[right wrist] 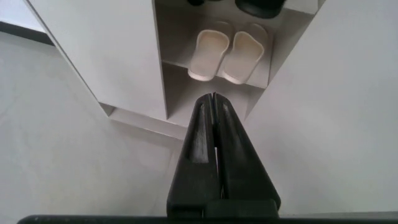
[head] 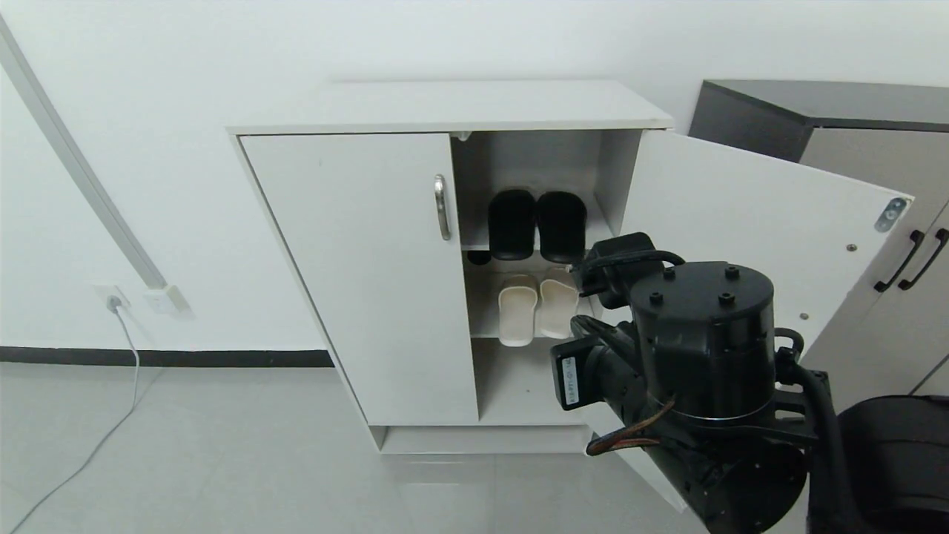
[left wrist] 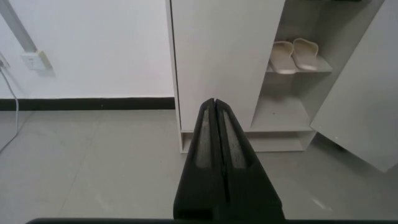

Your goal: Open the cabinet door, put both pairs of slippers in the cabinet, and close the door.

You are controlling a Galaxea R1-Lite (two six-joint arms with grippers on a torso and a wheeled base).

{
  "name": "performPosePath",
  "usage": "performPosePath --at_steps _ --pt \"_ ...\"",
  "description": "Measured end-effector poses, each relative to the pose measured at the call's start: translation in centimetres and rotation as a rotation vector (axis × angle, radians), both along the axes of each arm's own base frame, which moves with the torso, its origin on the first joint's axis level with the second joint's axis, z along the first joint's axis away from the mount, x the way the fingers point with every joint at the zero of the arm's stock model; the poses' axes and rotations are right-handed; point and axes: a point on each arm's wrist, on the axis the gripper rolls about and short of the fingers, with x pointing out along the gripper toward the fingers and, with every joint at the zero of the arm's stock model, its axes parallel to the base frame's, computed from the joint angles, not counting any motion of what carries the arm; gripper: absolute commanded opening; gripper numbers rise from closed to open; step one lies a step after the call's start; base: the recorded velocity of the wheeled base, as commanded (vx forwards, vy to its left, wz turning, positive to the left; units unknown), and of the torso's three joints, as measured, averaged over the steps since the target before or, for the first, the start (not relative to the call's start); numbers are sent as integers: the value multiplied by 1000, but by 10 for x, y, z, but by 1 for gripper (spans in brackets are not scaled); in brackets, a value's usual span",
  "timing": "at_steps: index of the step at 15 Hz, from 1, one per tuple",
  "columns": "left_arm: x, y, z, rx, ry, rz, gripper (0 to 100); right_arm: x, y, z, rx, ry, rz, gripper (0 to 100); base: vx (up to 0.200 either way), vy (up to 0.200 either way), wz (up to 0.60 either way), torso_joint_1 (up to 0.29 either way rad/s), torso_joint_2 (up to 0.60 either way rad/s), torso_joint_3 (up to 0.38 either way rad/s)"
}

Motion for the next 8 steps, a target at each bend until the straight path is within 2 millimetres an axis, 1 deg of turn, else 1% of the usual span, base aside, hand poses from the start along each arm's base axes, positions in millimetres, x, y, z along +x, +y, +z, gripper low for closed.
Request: performPosePath --at_steps 4,8 --pt "0 0 0 0 0 0 0 0 0 -1 -1 1 0 0 0 0 0 135 -466 -333" --pt "0 0 0 0 1 1 0 0 0 -1 -1 1 0 0 0 0 0 163 -481 -318"
